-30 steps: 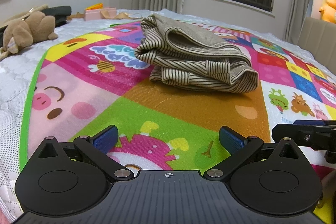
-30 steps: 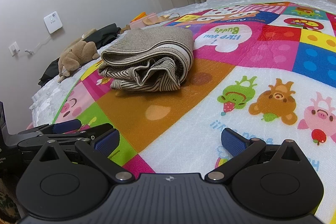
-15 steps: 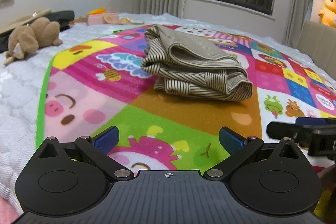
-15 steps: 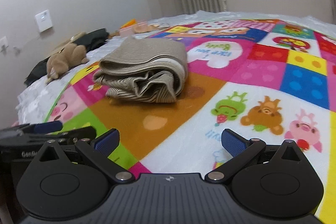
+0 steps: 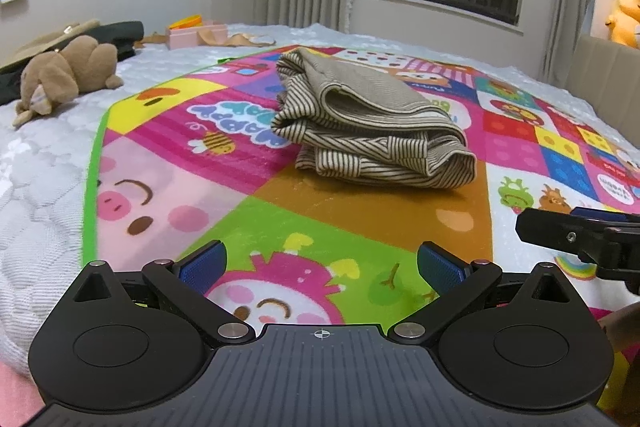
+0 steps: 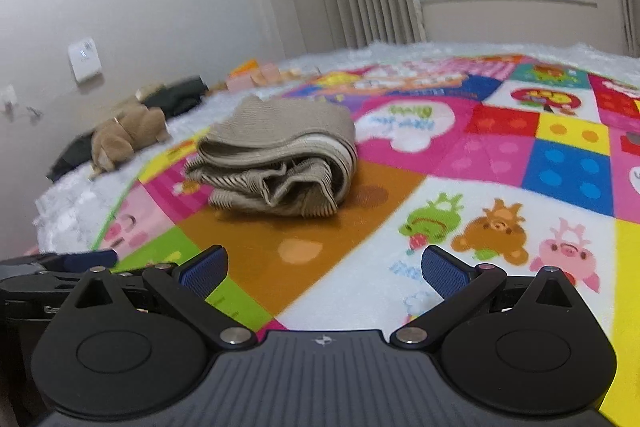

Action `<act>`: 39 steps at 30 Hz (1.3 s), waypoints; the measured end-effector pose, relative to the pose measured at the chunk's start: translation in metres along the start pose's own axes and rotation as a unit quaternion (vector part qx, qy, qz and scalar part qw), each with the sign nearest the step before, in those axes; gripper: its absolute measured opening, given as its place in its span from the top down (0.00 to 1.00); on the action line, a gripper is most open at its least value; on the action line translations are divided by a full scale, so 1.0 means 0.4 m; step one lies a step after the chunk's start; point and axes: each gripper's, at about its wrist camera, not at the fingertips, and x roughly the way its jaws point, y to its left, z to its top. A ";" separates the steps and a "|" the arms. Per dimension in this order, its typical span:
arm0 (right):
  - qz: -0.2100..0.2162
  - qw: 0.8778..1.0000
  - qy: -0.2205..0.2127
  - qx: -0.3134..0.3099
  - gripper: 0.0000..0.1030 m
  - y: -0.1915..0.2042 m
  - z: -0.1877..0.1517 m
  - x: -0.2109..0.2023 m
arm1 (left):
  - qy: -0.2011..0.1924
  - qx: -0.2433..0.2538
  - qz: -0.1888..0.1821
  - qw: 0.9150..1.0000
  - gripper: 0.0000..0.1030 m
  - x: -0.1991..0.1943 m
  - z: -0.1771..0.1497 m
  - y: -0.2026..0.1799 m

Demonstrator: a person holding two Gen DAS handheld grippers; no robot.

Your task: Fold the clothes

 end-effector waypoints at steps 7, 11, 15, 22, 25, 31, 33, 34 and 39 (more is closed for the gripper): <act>0.030 0.999 -0.030 0.014 0.00 -0.019 -0.036 -0.001 | -0.017 0.004 0.013 1.000 0.00 0.041 -0.042 -0.009; 0.041 0.999 -0.008 0.024 0.00 -0.026 -0.035 0.020 | -0.018 0.008 0.008 1.000 0.00 0.045 -0.050 -0.013; 0.050 0.997 -0.007 0.052 0.00 -0.047 -0.038 0.020 | -0.022 0.006 0.007 1.000 0.00 0.045 -0.055 -0.011; 0.055 0.996 -0.005 0.074 0.00 -0.062 -0.041 0.024 | -0.028 0.004 0.003 1.000 0.00 0.045 -0.056 -0.007; 0.058 0.995 -0.007 0.078 0.00 -0.067 -0.042 0.022 | -0.028 0.007 0.006 1.000 0.00 0.045 -0.057 -0.008; 0.064 0.994 -0.008 0.093 0.00 -0.078 -0.043 0.021 | -0.027 0.012 0.011 1.000 0.00 0.045 -0.058 -0.014; 0.064 0.993 -0.008 0.096 0.00 -0.079 -0.044 0.021 | -0.026 0.013 0.011 1.000 0.00 0.046 -0.058 -0.015; 0.064 0.993 -0.009 0.097 0.00 -0.080 -0.044 0.020 | -0.026 0.014 0.012 0.999 0.00 0.046 -0.058 -0.016; 0.066 0.992 -0.009 0.103 0.00 -0.083 -0.043 0.021 | -0.026 0.015 0.013 0.999 0.00 0.048 -0.057 -0.017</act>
